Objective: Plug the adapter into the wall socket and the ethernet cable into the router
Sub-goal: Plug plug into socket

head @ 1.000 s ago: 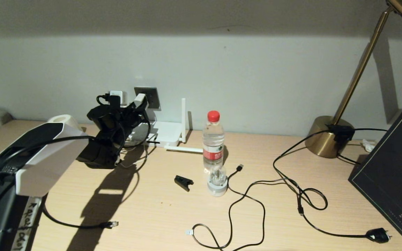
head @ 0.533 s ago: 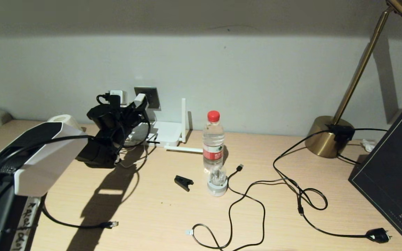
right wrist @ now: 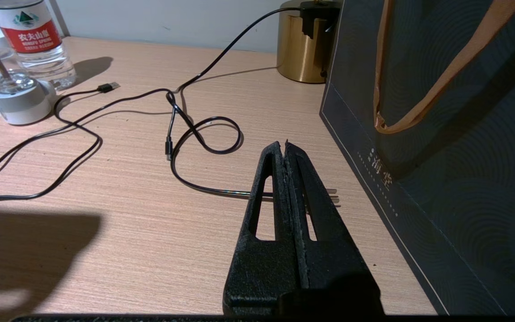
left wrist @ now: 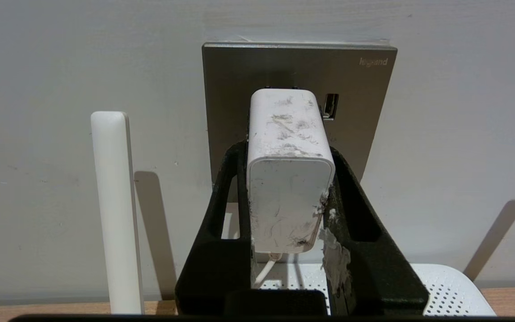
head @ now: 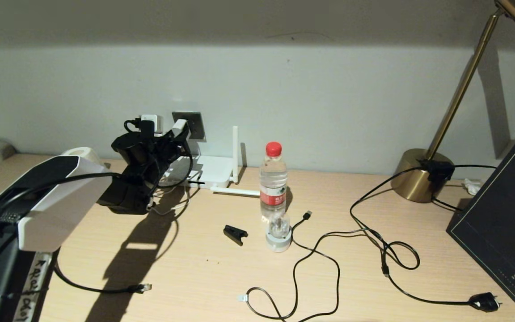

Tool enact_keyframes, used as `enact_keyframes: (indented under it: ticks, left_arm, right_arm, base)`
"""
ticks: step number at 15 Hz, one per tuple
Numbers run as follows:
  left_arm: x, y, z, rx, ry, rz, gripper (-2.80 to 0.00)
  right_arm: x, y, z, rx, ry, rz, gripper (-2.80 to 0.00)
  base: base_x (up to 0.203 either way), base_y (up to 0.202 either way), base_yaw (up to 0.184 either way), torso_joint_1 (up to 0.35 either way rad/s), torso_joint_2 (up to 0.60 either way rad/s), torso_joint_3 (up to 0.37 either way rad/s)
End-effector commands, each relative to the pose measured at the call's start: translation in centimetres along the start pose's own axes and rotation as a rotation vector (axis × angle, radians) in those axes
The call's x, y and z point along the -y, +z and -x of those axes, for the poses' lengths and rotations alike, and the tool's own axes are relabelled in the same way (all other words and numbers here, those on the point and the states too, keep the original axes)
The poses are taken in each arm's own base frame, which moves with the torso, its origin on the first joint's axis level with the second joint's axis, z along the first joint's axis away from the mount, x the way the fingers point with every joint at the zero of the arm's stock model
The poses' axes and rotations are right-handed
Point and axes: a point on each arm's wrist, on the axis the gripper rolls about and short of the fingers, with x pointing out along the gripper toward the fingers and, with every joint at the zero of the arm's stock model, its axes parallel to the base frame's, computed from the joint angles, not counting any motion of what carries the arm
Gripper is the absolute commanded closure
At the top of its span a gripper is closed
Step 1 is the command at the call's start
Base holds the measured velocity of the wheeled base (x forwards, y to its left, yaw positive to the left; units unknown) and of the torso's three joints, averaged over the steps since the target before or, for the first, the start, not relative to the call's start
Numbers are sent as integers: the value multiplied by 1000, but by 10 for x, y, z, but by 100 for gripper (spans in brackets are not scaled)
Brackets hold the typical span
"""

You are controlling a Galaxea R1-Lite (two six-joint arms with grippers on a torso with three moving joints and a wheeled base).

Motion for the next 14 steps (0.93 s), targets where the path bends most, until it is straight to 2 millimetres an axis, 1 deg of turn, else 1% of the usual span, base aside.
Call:
enact_keyframes:
  ticks: [1, 7, 14]
  left_arm:
    - [0, 0, 0, 8, -1, -1, 0]
    - [-1, 0, 0, -6, -3, 0, 0]
    - [-1, 12, -1, -15, -14, 1, 0]
  right_arm:
    - [0, -10, -2, -36, 1, 0, 0]
    - [0, -10, -2, -36, 1, 0, 0]
    - [0, -10, -2, -36, 1, 0, 0]
  base:
    - [0, 0, 0, 0, 0, 0]
    - [0, 0, 0, 0, 0, 0]
    - [0, 0, 0, 0, 0, 0]
